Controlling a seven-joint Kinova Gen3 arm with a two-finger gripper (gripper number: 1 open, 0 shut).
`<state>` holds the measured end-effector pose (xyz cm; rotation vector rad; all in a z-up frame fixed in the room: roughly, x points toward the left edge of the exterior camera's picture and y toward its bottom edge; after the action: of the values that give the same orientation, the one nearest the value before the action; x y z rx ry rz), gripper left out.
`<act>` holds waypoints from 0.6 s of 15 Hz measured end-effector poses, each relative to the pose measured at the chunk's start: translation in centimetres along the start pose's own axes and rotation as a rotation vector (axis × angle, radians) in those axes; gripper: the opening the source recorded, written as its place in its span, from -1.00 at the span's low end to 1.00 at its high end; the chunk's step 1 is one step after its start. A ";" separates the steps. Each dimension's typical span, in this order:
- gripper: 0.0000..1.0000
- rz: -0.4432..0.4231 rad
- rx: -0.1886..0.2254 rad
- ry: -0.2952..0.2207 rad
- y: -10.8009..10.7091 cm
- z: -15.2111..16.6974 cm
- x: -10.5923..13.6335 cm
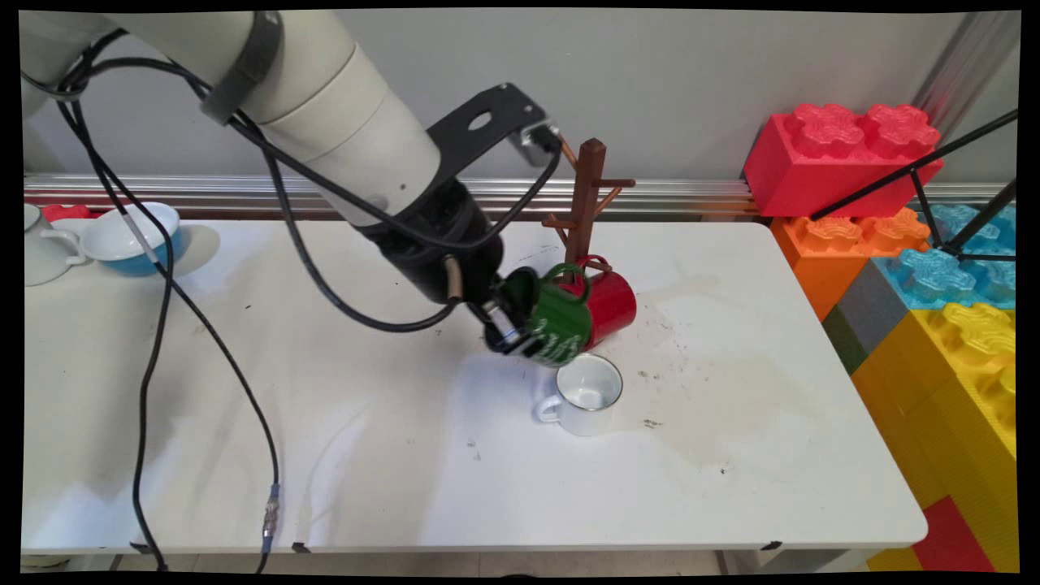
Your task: Place the picked object on the table
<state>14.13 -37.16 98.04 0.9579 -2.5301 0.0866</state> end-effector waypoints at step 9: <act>-1.00 0.131 0.154 -0.246 -3.2 1.9 -3.2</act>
<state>17.58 -38.00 94.71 0.9076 -2.8473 0.2175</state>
